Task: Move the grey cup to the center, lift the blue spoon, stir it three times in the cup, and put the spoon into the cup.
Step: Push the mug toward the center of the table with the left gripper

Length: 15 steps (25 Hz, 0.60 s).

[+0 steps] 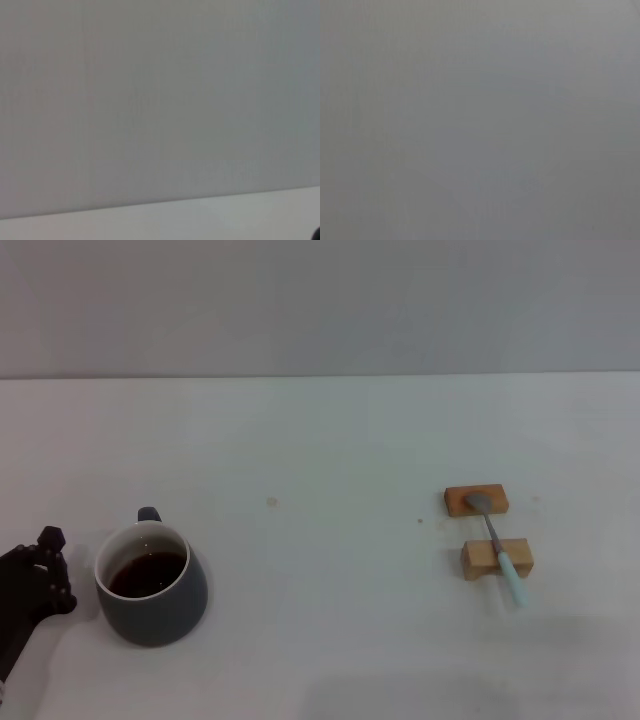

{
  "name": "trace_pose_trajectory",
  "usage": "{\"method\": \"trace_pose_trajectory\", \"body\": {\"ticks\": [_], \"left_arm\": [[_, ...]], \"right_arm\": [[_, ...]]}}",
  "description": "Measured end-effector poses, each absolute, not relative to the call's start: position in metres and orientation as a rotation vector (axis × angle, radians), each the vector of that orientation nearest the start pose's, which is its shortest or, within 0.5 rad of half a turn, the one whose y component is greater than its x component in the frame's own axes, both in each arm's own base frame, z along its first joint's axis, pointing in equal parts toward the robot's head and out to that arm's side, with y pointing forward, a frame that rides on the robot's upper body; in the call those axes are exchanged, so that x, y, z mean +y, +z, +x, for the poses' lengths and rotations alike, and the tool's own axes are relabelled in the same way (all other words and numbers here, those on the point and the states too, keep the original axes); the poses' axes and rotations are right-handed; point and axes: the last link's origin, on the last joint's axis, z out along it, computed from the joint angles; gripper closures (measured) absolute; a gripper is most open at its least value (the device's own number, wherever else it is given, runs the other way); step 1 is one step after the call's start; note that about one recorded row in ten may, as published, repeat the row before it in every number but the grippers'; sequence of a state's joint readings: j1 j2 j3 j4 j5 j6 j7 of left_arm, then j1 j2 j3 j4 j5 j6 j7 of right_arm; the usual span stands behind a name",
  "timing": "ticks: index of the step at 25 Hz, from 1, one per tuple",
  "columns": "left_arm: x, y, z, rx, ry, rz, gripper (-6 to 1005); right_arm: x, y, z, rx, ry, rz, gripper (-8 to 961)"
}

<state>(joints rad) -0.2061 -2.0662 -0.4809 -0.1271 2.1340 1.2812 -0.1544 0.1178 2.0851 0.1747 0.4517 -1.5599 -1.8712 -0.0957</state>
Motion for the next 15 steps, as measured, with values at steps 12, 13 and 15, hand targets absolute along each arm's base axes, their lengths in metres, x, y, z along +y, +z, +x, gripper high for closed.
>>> {"method": "trace_pose_trajectory", "body": {"ticks": [12, 13, 15], "left_arm": [[0.234, -0.045, -0.365, -0.567, -0.593, -1.797, 997], [0.234, -0.047, -0.363, -0.564, -0.603, -1.805, 997], [0.234, -0.047, -0.362, -0.562, -0.606, -1.809, 997]], "right_arm": [[0.185, 0.0, 0.311, 0.364, 0.916, -1.156, 187], [0.185, 0.0, 0.311, 0.364, 0.916, -1.156, 187], [0.185, 0.0, 0.311, 0.364, 0.917, -1.156, 187]]}}
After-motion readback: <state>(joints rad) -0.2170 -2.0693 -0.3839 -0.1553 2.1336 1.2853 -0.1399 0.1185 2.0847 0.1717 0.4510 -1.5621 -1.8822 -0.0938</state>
